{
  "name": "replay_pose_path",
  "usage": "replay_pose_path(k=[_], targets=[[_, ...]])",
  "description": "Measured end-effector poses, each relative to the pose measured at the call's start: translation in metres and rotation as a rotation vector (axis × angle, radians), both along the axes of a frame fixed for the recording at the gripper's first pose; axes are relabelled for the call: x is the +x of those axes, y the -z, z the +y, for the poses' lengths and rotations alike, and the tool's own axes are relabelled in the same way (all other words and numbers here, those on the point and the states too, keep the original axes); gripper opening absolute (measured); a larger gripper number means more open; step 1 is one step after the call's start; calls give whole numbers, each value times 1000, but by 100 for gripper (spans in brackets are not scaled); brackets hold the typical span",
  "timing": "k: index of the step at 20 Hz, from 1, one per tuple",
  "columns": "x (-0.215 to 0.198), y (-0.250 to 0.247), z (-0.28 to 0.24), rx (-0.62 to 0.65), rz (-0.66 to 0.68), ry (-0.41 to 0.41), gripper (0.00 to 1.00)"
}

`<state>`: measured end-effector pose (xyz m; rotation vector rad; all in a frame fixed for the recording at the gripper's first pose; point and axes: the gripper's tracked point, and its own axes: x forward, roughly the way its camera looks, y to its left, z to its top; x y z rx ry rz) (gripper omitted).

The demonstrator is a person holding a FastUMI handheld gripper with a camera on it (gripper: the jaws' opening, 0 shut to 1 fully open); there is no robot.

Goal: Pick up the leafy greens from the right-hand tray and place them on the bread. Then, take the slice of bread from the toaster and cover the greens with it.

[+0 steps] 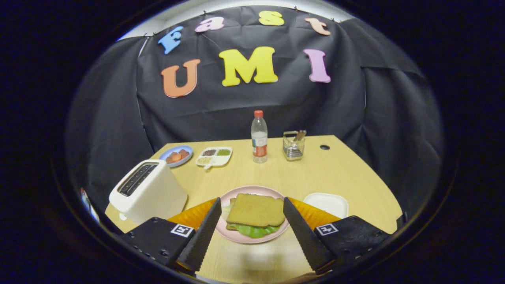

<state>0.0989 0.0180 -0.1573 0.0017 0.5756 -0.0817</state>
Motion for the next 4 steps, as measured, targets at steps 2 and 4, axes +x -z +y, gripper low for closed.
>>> replay_pose_path(k=[2,4], targets=[[-24,-31,9,-39,-90,-6,96],[-48,-62,18,-66,-192,-2,97]])
